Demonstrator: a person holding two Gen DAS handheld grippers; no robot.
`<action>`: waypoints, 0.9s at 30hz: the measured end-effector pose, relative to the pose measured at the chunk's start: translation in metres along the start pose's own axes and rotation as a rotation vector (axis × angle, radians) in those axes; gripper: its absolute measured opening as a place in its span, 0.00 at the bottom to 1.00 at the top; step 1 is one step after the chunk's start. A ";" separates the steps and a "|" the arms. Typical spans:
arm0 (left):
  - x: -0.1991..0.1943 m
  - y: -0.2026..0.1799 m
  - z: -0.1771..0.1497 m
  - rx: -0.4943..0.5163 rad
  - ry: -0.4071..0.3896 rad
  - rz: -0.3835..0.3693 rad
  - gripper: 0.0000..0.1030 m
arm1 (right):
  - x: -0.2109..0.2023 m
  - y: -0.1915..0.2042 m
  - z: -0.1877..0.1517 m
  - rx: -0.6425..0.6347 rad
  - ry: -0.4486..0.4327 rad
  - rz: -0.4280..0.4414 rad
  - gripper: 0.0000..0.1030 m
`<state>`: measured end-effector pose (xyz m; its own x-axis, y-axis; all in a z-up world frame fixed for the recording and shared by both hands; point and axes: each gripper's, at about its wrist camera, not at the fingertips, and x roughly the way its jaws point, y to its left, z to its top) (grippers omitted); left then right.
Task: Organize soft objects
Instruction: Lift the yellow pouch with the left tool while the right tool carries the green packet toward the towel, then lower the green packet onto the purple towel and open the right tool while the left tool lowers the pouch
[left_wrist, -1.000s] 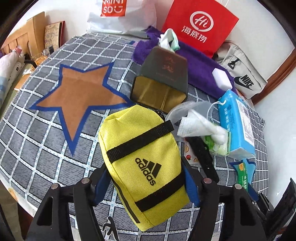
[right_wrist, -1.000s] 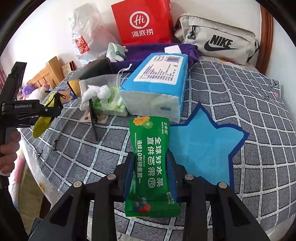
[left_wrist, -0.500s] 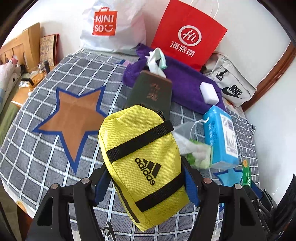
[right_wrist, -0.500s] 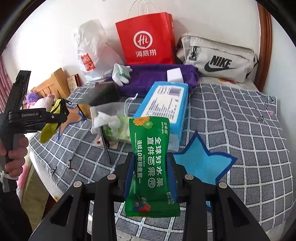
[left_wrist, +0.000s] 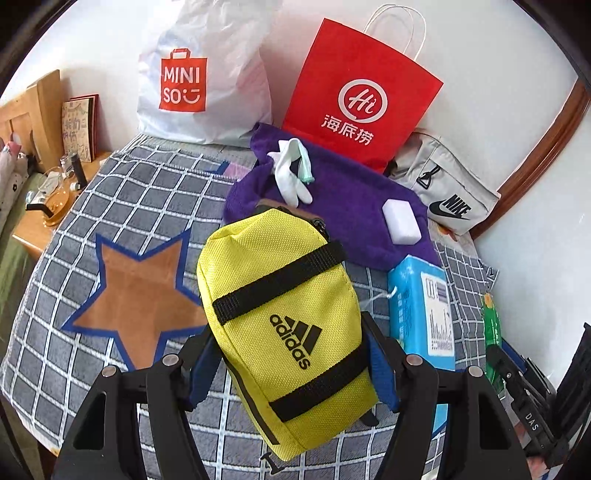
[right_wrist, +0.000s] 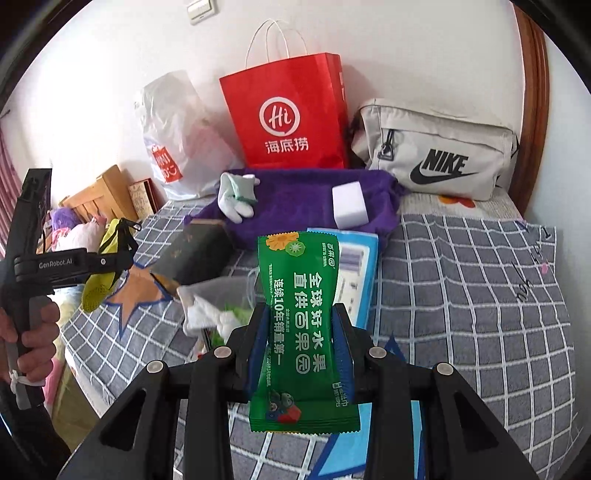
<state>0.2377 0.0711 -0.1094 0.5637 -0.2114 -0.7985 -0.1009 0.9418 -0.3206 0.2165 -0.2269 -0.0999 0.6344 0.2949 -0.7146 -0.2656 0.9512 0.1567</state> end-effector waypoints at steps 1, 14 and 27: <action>0.001 0.000 0.004 0.000 -0.001 -0.004 0.66 | 0.002 0.000 0.004 0.001 -0.001 0.003 0.33; 0.028 -0.010 0.056 0.020 0.010 -0.070 0.66 | 0.042 0.002 0.063 0.008 -0.024 0.021 0.33; 0.060 -0.009 0.098 -0.001 0.023 -0.085 0.66 | 0.081 -0.014 0.107 0.031 -0.032 0.001 0.33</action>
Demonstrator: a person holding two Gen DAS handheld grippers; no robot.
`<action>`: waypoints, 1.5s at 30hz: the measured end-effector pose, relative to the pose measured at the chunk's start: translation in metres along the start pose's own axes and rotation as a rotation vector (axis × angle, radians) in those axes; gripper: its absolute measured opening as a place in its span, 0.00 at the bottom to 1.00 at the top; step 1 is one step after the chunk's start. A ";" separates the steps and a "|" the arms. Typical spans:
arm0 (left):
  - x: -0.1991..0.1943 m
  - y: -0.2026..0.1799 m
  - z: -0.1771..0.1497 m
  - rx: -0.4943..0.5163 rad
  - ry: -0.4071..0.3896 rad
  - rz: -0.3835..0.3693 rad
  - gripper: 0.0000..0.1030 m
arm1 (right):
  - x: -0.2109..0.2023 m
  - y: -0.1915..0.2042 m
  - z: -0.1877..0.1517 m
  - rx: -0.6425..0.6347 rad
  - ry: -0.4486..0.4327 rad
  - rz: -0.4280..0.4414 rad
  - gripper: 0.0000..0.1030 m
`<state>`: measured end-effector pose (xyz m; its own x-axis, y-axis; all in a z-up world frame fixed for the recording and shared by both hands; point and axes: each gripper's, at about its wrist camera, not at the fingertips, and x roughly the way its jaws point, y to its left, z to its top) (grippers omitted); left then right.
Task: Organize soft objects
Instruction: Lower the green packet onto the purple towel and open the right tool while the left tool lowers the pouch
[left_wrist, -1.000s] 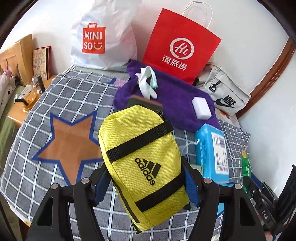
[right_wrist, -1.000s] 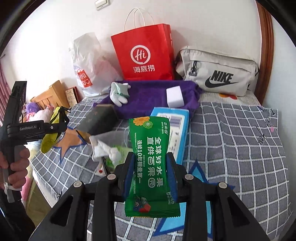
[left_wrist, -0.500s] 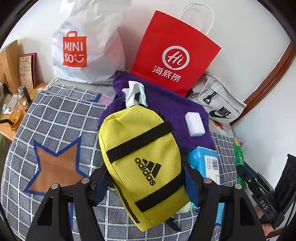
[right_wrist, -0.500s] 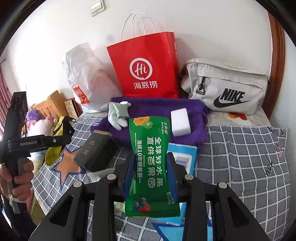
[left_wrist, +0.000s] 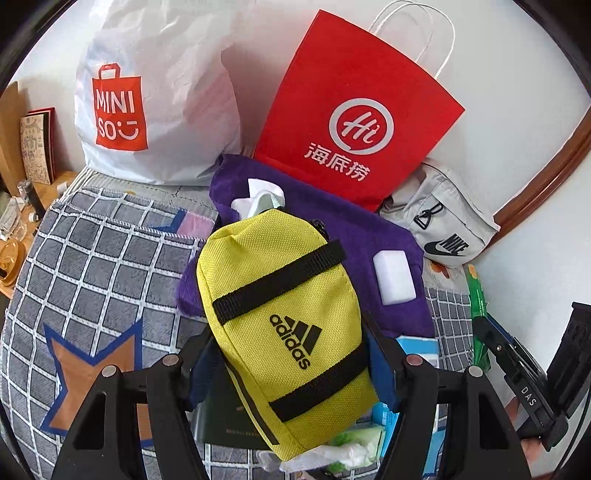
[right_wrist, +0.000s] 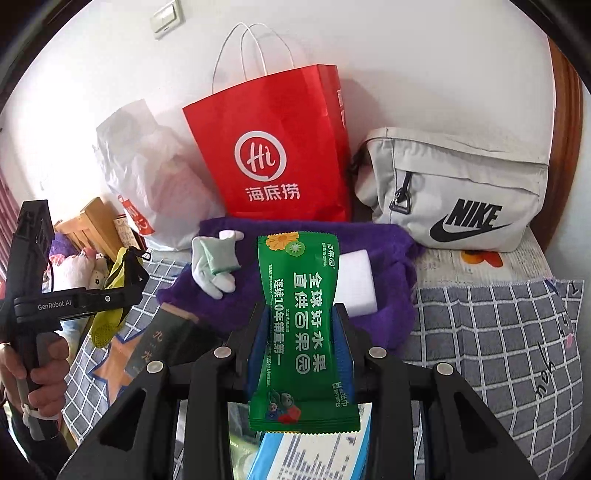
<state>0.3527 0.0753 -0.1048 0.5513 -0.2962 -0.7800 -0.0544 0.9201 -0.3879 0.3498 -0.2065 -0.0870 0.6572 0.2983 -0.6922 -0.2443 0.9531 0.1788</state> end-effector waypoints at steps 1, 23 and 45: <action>0.001 0.001 0.003 0.000 -0.001 0.001 0.66 | 0.003 -0.001 0.003 -0.003 -0.002 -0.001 0.33; 0.080 0.006 0.057 -0.005 0.064 0.015 0.66 | 0.108 0.000 0.043 -0.031 0.107 0.065 0.33; 0.149 0.020 0.059 0.002 0.230 0.050 0.68 | 0.179 -0.011 0.023 -0.067 0.312 0.012 0.33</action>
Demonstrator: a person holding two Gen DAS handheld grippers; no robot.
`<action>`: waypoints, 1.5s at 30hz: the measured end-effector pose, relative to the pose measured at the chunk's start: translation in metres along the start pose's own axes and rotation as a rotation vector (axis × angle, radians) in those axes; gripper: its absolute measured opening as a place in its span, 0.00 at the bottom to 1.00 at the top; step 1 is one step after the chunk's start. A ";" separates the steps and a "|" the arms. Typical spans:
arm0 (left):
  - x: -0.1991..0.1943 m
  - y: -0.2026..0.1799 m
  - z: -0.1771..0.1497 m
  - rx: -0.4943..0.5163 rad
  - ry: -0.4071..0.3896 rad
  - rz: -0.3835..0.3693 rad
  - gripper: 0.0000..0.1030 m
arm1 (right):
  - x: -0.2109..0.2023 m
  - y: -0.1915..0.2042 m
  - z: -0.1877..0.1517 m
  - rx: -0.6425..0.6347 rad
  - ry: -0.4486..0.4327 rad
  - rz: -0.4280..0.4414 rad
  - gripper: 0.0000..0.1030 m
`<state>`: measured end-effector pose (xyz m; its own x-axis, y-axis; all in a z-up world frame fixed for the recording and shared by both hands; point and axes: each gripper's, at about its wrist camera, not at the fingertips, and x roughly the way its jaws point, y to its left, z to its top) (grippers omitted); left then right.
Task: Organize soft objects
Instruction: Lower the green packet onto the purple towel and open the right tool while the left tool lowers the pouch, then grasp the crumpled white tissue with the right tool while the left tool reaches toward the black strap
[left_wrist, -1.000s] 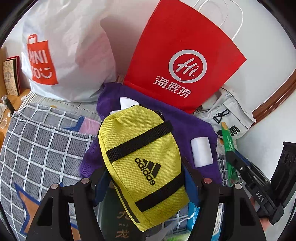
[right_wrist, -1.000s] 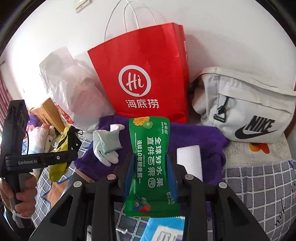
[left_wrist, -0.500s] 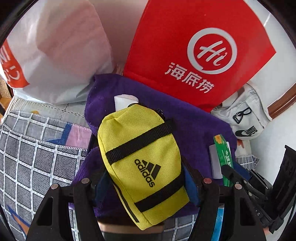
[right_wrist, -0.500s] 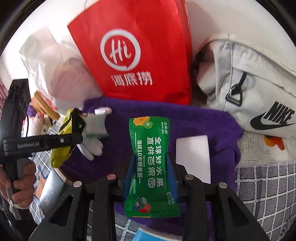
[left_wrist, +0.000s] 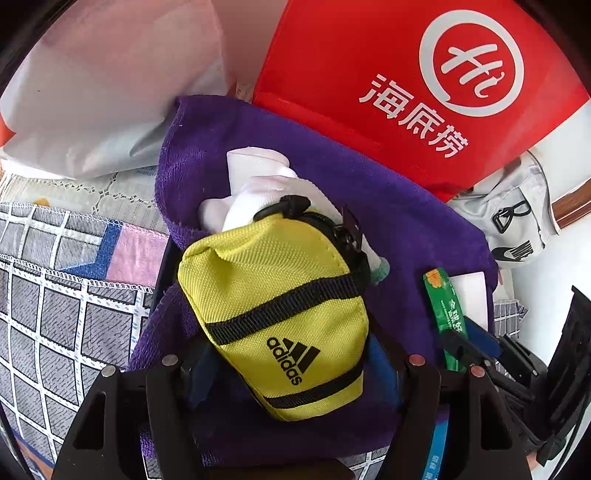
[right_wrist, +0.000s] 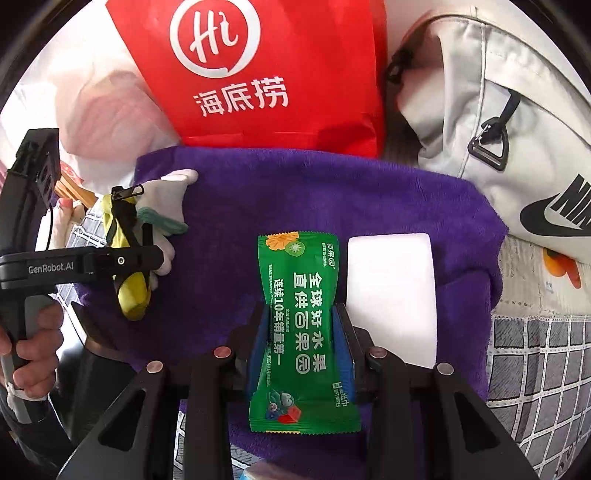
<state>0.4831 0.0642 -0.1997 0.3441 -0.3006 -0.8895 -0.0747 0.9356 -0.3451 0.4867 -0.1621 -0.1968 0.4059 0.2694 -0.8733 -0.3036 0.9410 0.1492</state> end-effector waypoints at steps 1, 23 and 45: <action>0.002 -0.002 0.001 0.003 0.003 -0.001 0.68 | 0.001 0.000 0.000 0.001 -0.001 -0.002 0.33; -0.045 -0.012 -0.017 0.022 -0.040 0.074 0.77 | -0.046 0.013 -0.004 0.025 -0.103 0.114 0.54; -0.123 0.021 -0.134 -0.014 -0.093 0.007 0.77 | -0.128 0.103 -0.136 -0.158 -0.126 0.199 0.54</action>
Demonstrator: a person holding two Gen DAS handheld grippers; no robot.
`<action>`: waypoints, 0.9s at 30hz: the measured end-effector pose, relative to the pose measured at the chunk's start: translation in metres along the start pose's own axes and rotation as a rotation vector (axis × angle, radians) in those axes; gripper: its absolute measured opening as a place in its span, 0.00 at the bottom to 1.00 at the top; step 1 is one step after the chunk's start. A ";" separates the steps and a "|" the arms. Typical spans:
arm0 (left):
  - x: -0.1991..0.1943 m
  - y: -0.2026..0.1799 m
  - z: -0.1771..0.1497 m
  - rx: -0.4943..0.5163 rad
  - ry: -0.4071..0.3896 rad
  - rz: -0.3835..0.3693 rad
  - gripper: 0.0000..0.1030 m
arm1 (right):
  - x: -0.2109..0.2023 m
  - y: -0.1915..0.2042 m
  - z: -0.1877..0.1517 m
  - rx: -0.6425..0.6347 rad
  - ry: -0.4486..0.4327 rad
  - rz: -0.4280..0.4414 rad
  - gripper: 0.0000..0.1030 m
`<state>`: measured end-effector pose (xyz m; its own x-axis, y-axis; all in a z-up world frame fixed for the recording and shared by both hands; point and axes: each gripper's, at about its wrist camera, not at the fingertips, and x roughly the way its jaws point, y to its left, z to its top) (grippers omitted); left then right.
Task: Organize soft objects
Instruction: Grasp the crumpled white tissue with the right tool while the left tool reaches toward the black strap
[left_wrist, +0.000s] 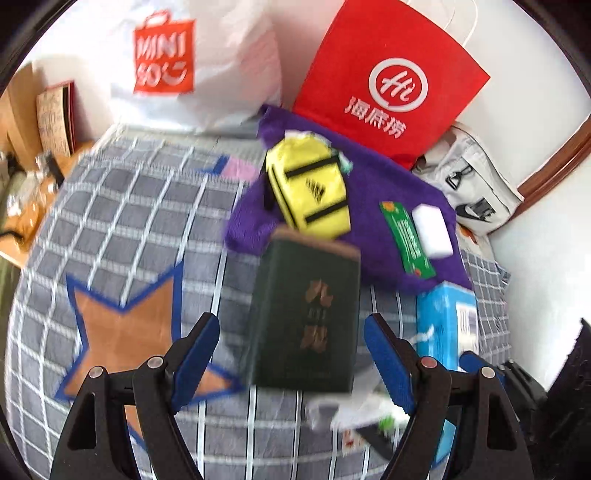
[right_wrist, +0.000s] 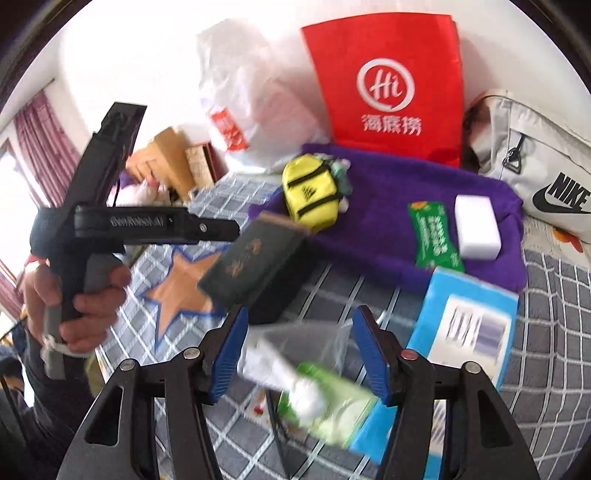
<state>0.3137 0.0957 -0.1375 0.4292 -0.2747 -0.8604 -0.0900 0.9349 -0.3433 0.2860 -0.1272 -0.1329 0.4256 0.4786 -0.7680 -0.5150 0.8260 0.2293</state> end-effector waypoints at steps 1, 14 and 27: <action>-0.001 0.004 -0.007 -0.010 0.007 -0.020 0.77 | 0.002 0.003 -0.005 -0.006 0.010 -0.008 0.50; -0.016 0.039 -0.076 -0.020 -0.014 -0.014 0.77 | 0.042 0.021 -0.053 -0.058 0.145 -0.235 0.36; -0.005 0.036 -0.103 -0.004 -0.003 -0.041 0.77 | 0.010 0.025 -0.071 0.024 0.037 -0.203 0.22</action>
<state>0.2156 0.1075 -0.1845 0.4356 -0.3124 -0.8442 -0.0754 0.9219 -0.3801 0.2248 -0.1223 -0.1772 0.4911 0.2903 -0.8213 -0.4028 0.9117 0.0813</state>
